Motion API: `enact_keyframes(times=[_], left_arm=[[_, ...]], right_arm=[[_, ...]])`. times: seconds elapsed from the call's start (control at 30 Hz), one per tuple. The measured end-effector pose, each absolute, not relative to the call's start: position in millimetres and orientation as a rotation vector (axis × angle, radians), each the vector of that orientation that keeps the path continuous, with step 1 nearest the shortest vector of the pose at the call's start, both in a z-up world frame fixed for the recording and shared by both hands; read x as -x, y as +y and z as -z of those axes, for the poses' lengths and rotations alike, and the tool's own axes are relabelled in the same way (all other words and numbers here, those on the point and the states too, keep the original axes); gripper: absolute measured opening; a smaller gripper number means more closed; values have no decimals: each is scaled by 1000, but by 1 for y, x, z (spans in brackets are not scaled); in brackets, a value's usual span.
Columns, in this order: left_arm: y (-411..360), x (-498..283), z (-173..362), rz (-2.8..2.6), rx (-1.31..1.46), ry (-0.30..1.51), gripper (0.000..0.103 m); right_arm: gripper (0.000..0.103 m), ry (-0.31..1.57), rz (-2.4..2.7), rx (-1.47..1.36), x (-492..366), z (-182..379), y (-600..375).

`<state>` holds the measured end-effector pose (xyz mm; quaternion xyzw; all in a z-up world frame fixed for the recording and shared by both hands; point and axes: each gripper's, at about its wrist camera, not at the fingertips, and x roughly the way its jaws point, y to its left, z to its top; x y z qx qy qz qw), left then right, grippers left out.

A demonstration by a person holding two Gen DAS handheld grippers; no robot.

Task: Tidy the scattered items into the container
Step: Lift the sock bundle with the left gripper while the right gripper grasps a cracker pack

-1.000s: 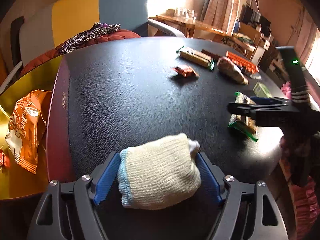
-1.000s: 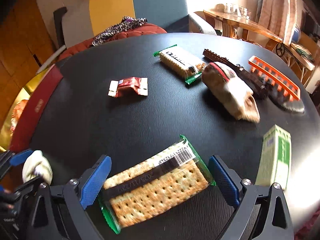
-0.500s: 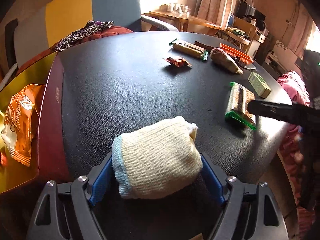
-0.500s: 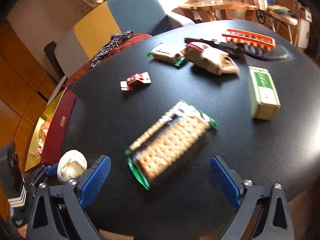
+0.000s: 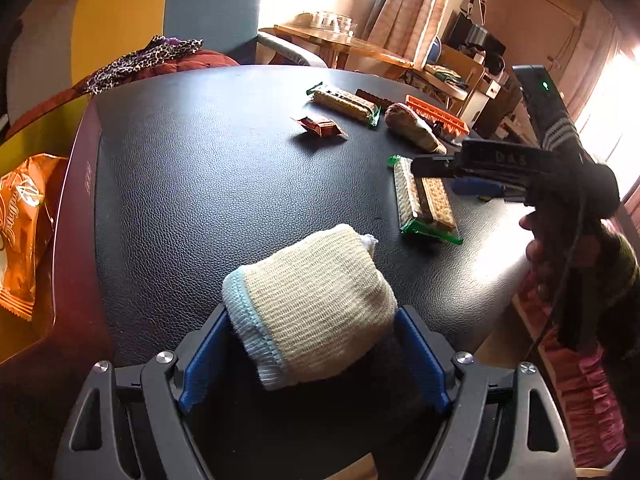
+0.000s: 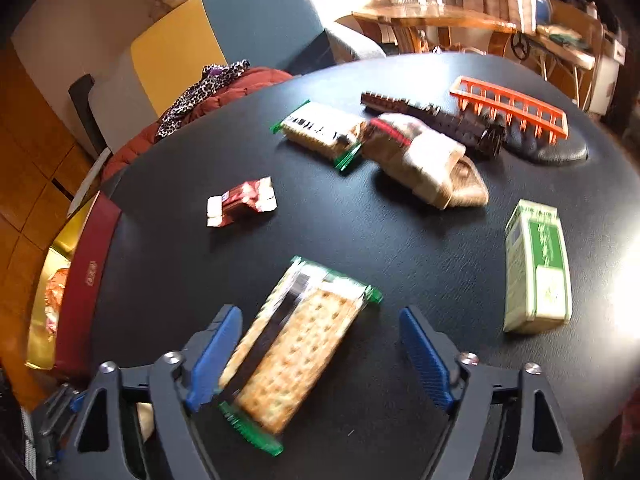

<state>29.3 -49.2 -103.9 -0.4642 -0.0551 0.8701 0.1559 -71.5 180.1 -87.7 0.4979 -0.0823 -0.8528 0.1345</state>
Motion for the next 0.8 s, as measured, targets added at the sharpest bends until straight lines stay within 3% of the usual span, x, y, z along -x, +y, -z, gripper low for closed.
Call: enact_keyframes(times=[0.37, 0.43, 0.5, 0.57, 0.8], left_arm=[[-48, -34, 106, -2489, 1317, -129, 83], [-50, -33, 105, -2487, 1319, -144, 83], [-51, -32, 102, -2499, 1314, -151, 81], [-52, -33, 98, -2518, 1290, -131, 81], [-38, -28, 88, -2514, 1224, 70, 81]], right_arm=[[88, -80, 2602, -1520, 61, 102, 145], [80, -8, 2625, -1515, 59, 103, 142], [63, 10, 2653, -1491, 56, 103, 146], [53, -3, 2668, -1470, 55, 102, 154], [53, -16, 2636, -1402, 53, 104, 164]])
